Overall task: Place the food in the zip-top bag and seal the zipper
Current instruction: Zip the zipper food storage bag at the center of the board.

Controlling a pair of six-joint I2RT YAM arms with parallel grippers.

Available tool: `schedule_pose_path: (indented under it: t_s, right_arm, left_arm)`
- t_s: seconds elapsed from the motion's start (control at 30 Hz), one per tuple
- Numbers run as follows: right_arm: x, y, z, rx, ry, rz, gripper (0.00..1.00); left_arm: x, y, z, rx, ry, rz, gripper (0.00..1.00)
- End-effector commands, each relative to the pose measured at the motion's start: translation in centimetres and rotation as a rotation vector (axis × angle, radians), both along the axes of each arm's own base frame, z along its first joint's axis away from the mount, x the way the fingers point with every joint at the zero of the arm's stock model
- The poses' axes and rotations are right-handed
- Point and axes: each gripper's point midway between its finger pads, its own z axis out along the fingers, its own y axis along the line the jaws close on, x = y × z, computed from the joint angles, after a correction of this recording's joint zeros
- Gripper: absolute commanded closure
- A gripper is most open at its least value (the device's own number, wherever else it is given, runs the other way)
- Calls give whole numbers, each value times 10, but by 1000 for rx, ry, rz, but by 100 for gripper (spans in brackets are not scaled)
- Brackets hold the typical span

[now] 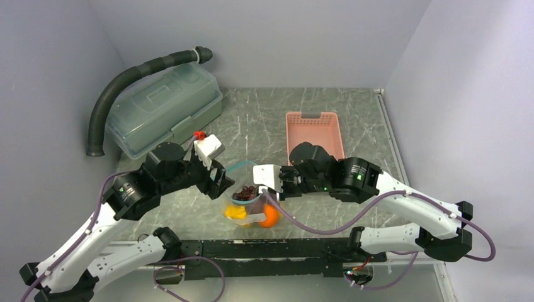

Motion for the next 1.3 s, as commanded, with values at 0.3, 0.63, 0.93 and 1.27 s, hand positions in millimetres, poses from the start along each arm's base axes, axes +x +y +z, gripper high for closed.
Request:
schedule_pose_path:
  t_s: [0.3,0.63,0.93,1.27]
  right_arm:
    - [-30,-8,27,-61,195,9,100]
    - [-51,-11,41,-101,371,-25,100]
    - [-64,-10,48,-87,444,-12,100]
    - [-63,-2,61,-39,441,-4,100]
  left_arm:
    - [-38,-21,55,-200,-134,-249,17]
    - [-54,-44,68,-365,-112,-371,15]
    - [-56,-75,80,-501,-125,-506,15]
    - [-62,-104,71,-561,-64,-683,13]
